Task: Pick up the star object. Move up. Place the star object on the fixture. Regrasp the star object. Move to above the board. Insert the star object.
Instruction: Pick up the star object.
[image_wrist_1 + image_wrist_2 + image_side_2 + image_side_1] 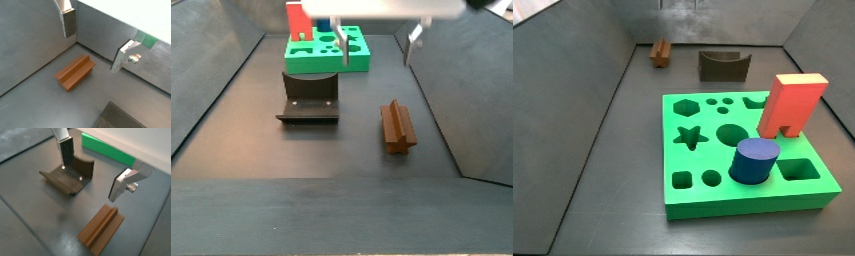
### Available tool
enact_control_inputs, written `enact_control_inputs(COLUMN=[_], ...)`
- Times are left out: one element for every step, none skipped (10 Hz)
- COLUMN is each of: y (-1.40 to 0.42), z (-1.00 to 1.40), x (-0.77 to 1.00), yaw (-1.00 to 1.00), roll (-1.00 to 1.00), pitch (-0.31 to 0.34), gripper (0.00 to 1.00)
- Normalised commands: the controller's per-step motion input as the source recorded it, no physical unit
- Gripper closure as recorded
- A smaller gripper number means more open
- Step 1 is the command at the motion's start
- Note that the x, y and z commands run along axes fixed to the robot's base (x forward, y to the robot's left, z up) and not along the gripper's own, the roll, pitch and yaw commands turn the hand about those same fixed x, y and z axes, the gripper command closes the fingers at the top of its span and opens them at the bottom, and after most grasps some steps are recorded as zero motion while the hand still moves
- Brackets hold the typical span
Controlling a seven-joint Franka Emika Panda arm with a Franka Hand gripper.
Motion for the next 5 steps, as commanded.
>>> enact_control_inputs(y=[0.38, 0.18, 0.11, 0.0, 0.01], z=[-0.37, -0.41, -0.47, -0.53, -0.51], x=[-0.21, -0.22, -0.36, -0.3, -0.18], yaw=[-0.36, -0.15, 0.0, 0.08, 0.26], roll=[-0.04, 0.0, 0.0, 0.03, 0.05], pitch=[-0.031, -0.061, -0.123, -0.147, -0.127], gripper=[0.0, 0.0, 0.0, 0.0, 0.0])
